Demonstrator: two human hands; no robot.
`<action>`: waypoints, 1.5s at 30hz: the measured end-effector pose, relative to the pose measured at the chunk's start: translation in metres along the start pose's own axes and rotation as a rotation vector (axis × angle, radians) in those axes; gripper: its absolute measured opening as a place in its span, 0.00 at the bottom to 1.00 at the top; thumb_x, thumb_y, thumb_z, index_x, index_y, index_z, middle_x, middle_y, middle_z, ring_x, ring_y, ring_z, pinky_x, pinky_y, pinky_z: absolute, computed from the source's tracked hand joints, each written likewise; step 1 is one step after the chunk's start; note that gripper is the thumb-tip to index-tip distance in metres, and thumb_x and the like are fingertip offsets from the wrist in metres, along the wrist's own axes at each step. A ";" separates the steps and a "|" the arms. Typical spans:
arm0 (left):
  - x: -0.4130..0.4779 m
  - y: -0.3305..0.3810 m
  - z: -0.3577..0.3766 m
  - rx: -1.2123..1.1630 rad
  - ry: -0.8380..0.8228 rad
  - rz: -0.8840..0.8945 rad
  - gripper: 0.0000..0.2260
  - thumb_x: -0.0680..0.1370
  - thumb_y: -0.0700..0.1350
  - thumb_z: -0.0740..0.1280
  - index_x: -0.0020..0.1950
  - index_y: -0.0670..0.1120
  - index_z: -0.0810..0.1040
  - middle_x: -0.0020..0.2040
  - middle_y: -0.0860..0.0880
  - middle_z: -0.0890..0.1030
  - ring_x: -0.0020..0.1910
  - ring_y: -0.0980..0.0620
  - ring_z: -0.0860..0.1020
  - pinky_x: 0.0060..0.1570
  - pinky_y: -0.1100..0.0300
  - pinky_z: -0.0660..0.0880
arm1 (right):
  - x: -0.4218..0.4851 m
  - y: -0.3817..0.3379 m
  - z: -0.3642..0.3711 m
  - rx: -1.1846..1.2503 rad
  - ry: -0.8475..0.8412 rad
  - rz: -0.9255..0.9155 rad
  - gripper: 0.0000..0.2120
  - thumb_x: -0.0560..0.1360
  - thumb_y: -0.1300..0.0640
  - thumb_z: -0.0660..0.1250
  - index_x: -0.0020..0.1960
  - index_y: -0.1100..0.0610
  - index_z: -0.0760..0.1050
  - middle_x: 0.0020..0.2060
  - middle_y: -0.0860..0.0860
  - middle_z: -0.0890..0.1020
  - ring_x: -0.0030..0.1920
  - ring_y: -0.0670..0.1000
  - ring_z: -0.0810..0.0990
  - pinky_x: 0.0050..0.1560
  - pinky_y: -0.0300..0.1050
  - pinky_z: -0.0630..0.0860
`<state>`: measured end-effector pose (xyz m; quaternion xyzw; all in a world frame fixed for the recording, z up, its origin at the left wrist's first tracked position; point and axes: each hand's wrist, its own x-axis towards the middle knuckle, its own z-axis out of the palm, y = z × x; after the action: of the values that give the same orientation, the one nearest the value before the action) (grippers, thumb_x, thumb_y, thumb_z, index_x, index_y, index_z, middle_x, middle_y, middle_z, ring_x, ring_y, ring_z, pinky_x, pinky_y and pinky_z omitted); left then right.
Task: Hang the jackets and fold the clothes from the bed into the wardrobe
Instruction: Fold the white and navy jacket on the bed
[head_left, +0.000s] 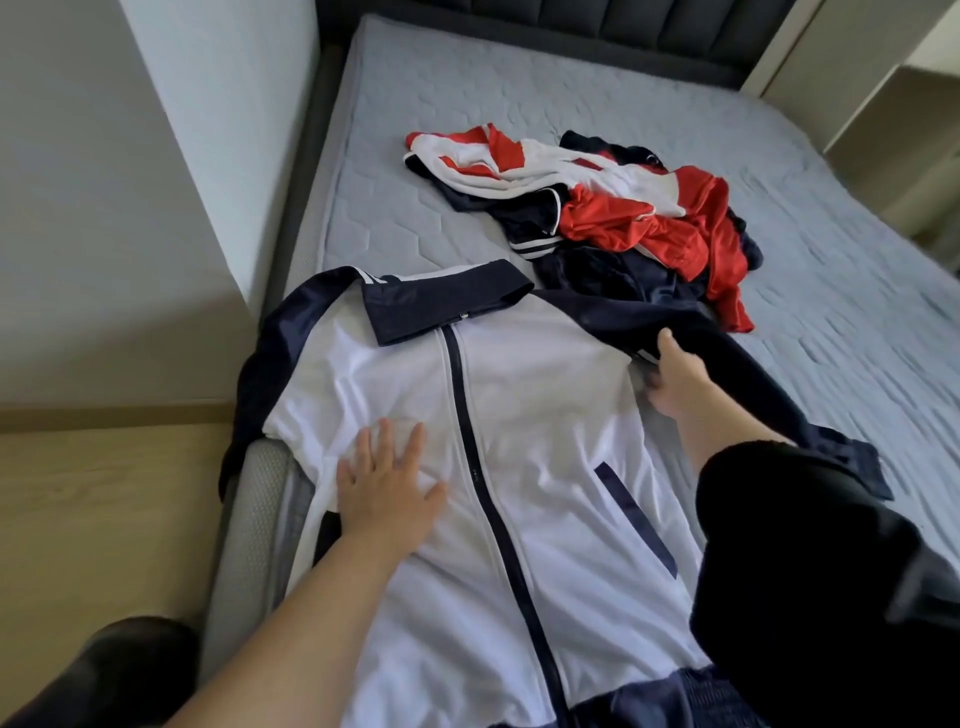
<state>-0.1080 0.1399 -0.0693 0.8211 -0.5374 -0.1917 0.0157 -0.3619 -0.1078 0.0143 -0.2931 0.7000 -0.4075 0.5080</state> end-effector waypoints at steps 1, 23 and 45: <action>0.000 0.000 0.001 0.003 0.001 -0.002 0.33 0.77 0.66 0.48 0.76 0.59 0.34 0.77 0.49 0.32 0.76 0.45 0.34 0.72 0.44 0.41 | -0.004 0.015 -0.001 -0.177 0.059 -0.025 0.28 0.74 0.42 0.67 0.66 0.59 0.71 0.56 0.53 0.78 0.58 0.58 0.78 0.59 0.51 0.74; -0.076 -0.070 -0.023 -0.593 0.339 -0.362 0.26 0.73 0.50 0.72 0.68 0.47 0.69 0.62 0.46 0.73 0.59 0.45 0.73 0.51 0.54 0.71 | -0.209 0.156 0.098 -1.038 -0.554 -1.004 0.20 0.78 0.58 0.58 0.68 0.60 0.67 0.69 0.55 0.68 0.71 0.57 0.62 0.71 0.49 0.55; -0.140 -0.088 -0.034 -1.251 -0.604 -0.411 0.09 0.73 0.29 0.67 0.50 0.39 0.78 0.39 0.43 0.84 0.33 0.48 0.82 0.29 0.60 0.78 | -0.223 0.175 0.026 -1.204 -0.569 -0.955 0.24 0.80 0.55 0.58 0.74 0.59 0.62 0.74 0.53 0.65 0.74 0.51 0.62 0.70 0.41 0.57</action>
<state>-0.0687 0.2953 -0.0162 0.6539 -0.1427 -0.6810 0.2971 -0.2664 0.1561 -0.0365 -0.8741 0.4432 -0.0446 0.1935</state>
